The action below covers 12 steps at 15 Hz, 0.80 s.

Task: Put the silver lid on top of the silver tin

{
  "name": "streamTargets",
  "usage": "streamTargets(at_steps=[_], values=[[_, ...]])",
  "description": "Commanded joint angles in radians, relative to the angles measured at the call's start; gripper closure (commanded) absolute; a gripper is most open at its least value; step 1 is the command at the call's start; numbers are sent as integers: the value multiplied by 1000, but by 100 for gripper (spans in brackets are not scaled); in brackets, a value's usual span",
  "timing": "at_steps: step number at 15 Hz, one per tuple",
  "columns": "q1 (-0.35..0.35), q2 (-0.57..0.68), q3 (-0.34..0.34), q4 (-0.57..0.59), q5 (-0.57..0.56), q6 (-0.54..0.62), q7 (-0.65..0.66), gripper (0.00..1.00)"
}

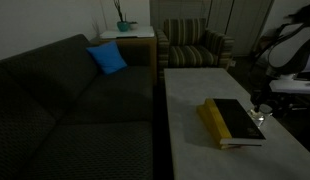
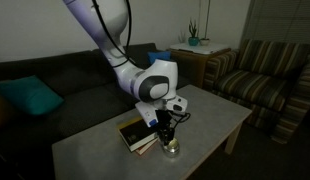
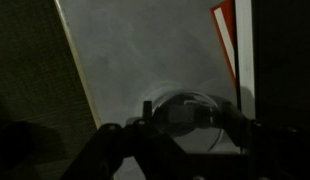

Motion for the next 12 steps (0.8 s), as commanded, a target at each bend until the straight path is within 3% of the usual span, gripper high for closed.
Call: streamTargets(at_steps=[1,10,12], values=[[-51,93,25,169,22,-145,-49,56],[-74,270,21,516,-3,-354,-57,56],[-68,222,16,466,-2,-369,-70,56]])
